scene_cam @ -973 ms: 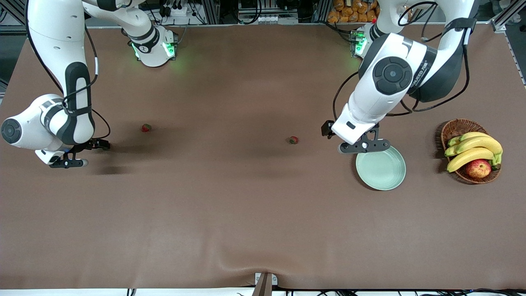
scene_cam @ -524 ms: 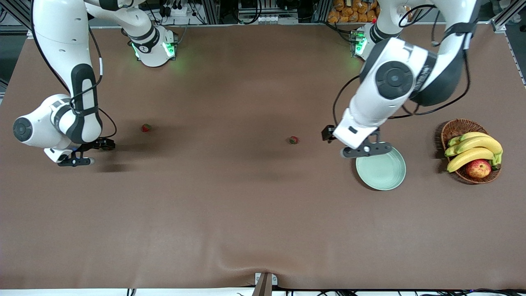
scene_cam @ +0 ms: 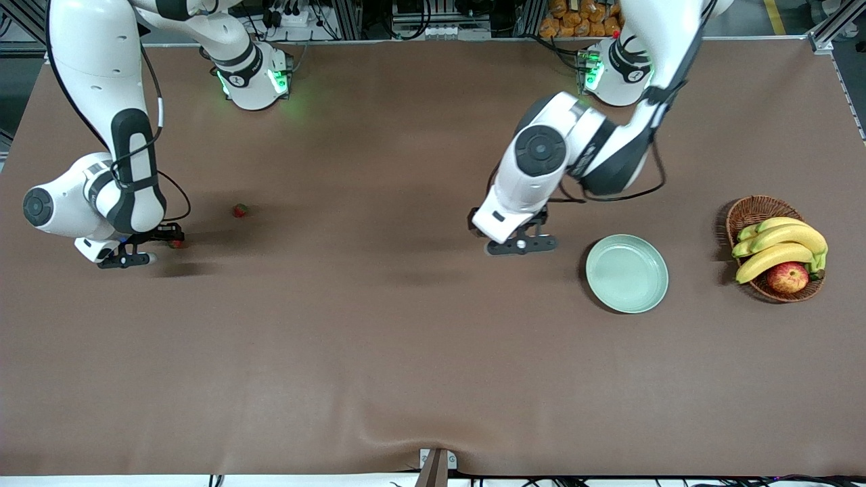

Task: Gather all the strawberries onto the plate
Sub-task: 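Grasp the middle strawberry with the left gripper while the right gripper grasps another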

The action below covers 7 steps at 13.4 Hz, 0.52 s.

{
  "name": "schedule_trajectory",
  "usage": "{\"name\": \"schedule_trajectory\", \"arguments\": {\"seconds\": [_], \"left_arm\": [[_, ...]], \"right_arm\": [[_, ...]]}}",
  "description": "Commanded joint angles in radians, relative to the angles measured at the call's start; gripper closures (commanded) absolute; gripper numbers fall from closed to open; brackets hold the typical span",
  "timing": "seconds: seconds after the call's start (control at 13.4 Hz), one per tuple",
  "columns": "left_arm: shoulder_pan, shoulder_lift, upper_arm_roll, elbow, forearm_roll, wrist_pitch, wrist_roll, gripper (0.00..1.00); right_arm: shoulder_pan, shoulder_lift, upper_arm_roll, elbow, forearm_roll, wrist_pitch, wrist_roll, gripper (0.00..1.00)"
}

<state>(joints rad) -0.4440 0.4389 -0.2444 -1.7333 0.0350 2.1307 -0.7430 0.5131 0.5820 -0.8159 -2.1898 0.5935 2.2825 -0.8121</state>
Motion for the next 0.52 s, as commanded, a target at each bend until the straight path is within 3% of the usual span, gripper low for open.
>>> {"name": "schedule_trajectory", "arguments": {"seconds": [0.0,0.22,0.45], "left_arm": [[-0.028,0.021,0.002,-0.096,0.019,0.135,-0.006,0.00],[-0.053,0.084,0.002,-0.124,0.089,0.236,0.002,0.00],[-0.054,0.145,0.001,-0.124,0.172,0.278,0.002,0.00]], "right_arm": [[-0.010,-0.019,0.020,0.007,0.026,0.046,-0.082,1.00],[-0.011,-0.017,0.020,0.091,0.026,-0.076,-0.046,1.00],[-0.010,-0.017,0.021,0.145,0.025,-0.101,-0.006,1.00]]}}
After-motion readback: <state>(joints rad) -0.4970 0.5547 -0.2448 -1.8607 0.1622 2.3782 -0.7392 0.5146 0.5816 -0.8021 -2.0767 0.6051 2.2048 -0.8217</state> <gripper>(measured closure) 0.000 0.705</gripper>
